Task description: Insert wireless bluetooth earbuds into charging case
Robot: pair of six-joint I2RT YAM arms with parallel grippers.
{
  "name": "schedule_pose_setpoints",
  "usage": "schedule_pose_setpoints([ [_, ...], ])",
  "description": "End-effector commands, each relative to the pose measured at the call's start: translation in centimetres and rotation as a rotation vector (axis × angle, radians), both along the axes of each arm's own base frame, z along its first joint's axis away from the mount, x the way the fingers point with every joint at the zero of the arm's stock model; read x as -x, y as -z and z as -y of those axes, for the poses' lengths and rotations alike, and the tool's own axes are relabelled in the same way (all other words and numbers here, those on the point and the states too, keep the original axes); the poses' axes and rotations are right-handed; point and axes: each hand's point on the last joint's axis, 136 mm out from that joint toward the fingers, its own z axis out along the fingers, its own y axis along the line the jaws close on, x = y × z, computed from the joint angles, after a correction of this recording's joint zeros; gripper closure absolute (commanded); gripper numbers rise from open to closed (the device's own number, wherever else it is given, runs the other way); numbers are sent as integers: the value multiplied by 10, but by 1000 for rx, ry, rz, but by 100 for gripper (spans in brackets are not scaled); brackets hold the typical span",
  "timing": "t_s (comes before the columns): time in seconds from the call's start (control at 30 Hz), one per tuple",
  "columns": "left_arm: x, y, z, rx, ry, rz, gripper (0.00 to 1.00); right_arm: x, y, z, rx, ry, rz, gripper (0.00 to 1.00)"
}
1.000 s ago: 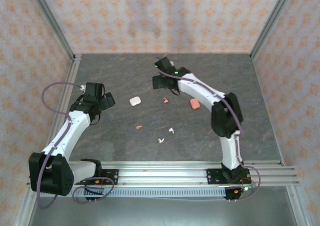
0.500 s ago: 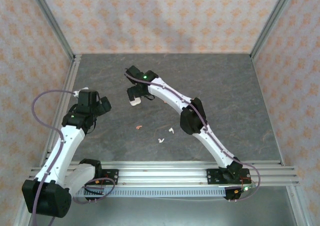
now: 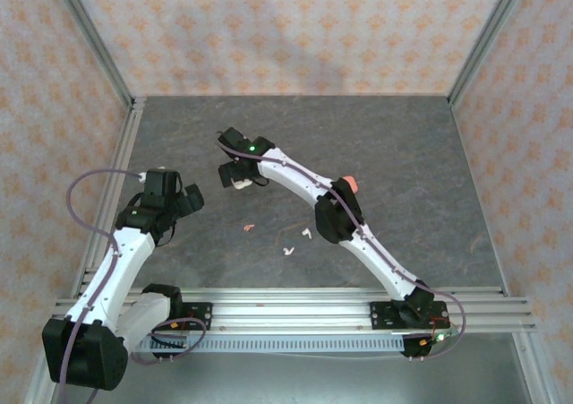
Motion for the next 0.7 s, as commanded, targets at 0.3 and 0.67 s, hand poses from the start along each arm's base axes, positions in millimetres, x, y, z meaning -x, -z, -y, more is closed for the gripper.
schedule_pose_setpoints([
  [0.3, -6, 2, 6, 42, 13, -14, 0, -2, 21, 11, 92, -17, 24, 10],
  [0.67, -6, 7, 11, 54, 44, -44, 0, 16, 4, 27, 4, 55, -53, 41],
])
